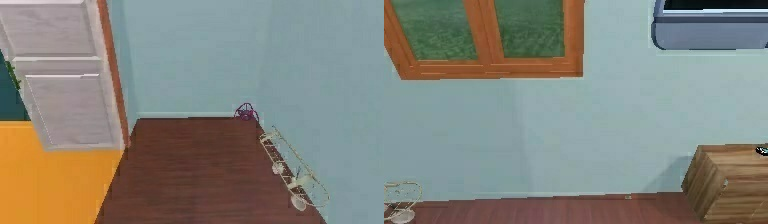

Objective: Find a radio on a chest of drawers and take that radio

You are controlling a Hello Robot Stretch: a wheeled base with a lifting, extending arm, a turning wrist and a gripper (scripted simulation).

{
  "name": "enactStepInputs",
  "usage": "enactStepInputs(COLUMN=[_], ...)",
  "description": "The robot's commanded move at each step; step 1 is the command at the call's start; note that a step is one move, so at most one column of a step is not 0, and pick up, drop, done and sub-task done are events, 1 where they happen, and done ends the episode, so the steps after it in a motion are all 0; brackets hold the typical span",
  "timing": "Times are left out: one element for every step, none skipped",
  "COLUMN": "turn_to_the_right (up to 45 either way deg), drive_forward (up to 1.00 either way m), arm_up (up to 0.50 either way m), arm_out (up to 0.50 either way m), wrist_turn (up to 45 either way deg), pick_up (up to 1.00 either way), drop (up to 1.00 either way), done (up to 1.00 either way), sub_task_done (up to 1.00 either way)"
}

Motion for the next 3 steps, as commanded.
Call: enactStepInputs(turn_to_the_right=[-6.0,0.0,-45.0], drive_forward=[0.00,0.50,0.00], arm_up=[0.00,0.00,0.00], arm_out=[0.00,0.00,0.00], wrist_turn=[0.0,0.0,0.0], pick_up=[0.00,0.00,0.00], drop=[0.00,0.00,0.00], done=[0.00,0.00,0.00], sub_task_done=[0.00,0.00,0.00])
